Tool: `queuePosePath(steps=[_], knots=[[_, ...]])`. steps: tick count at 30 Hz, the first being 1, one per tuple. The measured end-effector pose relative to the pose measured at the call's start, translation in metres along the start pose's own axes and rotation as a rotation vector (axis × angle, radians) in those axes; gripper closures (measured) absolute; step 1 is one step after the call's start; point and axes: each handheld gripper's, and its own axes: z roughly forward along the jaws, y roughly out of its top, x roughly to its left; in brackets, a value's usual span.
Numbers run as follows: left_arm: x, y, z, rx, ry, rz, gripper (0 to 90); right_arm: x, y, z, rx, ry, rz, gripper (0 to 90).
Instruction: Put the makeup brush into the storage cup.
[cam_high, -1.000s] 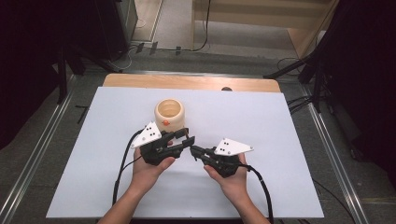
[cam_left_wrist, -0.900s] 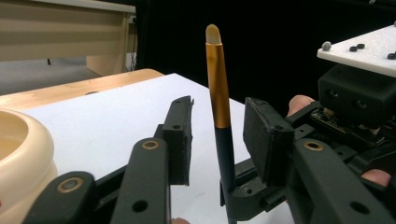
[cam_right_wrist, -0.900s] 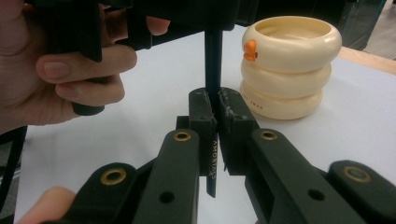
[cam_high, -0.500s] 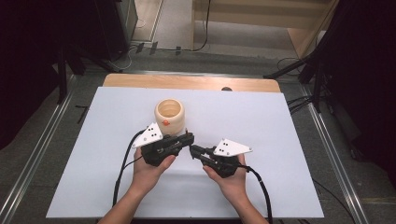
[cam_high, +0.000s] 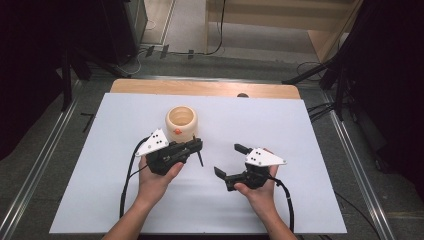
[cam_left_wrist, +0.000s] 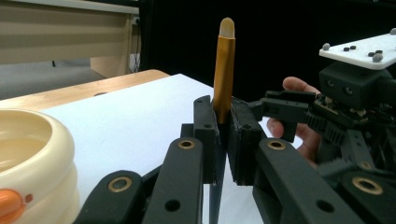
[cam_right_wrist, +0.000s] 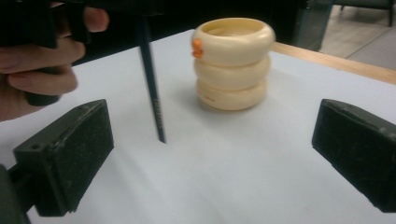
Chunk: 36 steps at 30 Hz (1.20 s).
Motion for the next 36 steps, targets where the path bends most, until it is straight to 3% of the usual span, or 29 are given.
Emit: queuePosePath(steps=[4, 20, 36], knots=[[0.003, 0.0, -0.001, 0.006, 0.013, 0.006, 84.4, -0.011, -0.003, -0.014, -0.034, -0.036, 0.013, 0.0], [0.014, 0.012, -0.005, 0.019, 0.052, 0.031, 84.6, -0.046, -0.022, -0.061, -0.051, -0.156, 0.047, 0.0], [0.035, 0.038, -0.009, 0.017, 0.111, 0.049, 84.6, -0.065, -0.042, -0.088, -0.042, -0.22, 0.075, 0.0]])
